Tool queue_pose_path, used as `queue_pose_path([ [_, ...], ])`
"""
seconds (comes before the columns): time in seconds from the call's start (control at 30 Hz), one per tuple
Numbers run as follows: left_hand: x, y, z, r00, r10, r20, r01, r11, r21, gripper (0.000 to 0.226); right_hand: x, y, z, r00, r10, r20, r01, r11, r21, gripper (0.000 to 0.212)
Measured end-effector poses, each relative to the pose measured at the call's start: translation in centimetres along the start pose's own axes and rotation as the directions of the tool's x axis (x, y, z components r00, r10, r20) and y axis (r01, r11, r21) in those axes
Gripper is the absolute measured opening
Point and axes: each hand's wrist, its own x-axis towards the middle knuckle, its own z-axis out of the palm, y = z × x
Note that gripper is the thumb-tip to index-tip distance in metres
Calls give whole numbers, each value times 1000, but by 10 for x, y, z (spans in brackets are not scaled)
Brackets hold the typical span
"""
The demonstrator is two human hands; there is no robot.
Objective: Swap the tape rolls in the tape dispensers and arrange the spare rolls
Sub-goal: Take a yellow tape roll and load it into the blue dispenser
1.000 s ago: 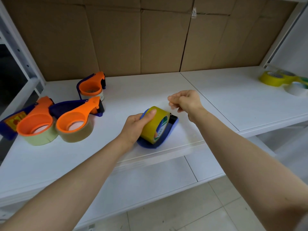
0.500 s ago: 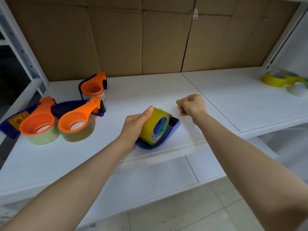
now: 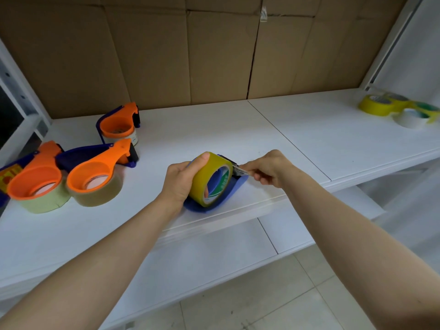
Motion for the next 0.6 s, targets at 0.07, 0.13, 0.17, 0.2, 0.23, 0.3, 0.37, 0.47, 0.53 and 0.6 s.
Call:
queue_pose_path([
  [0.07, 2, 1, 0, 1000, -3, 5, 3, 999, 33, 46, 1, 1, -1, 1000, 12, 16, -11, 998, -67, 20],
  [0.13, 2, 4, 0, 1000, -14, 23, 12, 997, 72, 51, 2, 1, -1, 1000, 7, 27, -4, 992, -124, 18],
  [0.17, 2, 6, 0, 999, -22, 32, 19, 996, 93, 53, 2, 1, 0, 1000, -1, 26, 5, 989, -150, 18],
  [0.2, 3, 7, -1, 999, -30, 36, 26, 993, 115, 55, 2, 1, 1, 1000, -12, 19, 16, 985, -173, 18],
  [0.23, 3, 8, -1, 999, -37, 36, 32, 990, 135, 57, 2, -1, 3, 1000, -29, 10, 30, 980, -195, 18],
  [0.3, 4, 8, -2, 998, -46, 44, 39, 988, 147, 57, 3, -3, 5, 997, -80, -19, 74, 968, -239, 20],
  [0.37, 4, 7, -3, 996, -60, 61, 54, 994, 95, 48, 3, -4, 5, 986, -152, -63, 129, 954, -272, 24],
  [0.47, 5, 7, -4, 995, -50, 81, 46, 998, 53, 28, 7, 0, 5, 958, -262, -117, 228, 942, -245, 31],
  [0.53, 5, 5, -5, 995, -40, 90, 37, 998, 41, 25, 8, 4, 8, 938, -319, -139, 278, 928, -250, 27],
  [0.6, 6, 3, -5, 996, -39, 85, 39, 999, -3, 24, 10, 6, 12, 917, -366, -161, 319, 912, -259, 25],
])
